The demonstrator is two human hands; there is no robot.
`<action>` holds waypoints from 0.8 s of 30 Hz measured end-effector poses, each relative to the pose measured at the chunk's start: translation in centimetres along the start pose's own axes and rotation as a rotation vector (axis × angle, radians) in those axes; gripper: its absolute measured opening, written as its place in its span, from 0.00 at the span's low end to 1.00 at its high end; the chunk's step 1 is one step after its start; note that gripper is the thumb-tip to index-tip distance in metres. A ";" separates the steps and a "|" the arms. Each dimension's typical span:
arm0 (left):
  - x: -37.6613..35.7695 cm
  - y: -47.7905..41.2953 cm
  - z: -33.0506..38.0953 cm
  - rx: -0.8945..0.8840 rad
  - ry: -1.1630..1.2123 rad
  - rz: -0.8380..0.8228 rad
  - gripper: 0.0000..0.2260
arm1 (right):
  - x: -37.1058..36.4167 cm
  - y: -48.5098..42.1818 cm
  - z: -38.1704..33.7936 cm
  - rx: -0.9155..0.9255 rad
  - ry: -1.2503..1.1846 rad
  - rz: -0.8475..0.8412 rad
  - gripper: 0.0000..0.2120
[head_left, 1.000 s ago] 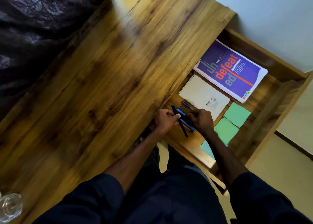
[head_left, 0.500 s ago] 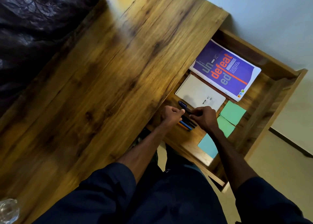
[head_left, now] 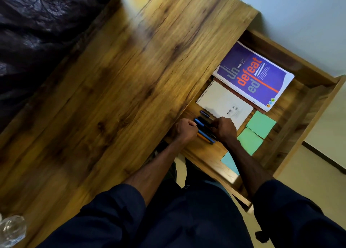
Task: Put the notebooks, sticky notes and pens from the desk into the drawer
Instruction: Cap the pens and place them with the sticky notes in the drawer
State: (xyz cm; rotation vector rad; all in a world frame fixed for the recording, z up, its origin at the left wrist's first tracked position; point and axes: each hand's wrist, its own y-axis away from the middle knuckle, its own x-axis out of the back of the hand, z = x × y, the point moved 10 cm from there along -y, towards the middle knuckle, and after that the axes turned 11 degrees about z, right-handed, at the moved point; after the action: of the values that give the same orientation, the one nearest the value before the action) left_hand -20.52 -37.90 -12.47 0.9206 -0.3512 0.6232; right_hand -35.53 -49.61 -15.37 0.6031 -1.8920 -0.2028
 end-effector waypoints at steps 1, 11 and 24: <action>0.0 0.1 0.1 -0.005 -0.003 0.003 0.08 | -0.1 0.0 0.0 0.000 0.014 0.001 0.11; 0.0 0.2 -0.3 -0.014 -0.027 -0.009 0.10 | -1.0 0.1 0.4 -0.016 0.073 0.008 0.10; 0.0 0.6 -1.3 0.037 -0.006 -0.026 0.08 | -1.4 0.2 0.3 0.011 0.076 0.009 0.11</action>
State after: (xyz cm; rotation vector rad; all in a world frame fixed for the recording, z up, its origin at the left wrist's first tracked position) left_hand -20.90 -36.59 -12.79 0.9615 -0.3337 0.6053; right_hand -35.52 -48.76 -16.53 0.6015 -1.8236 -0.1617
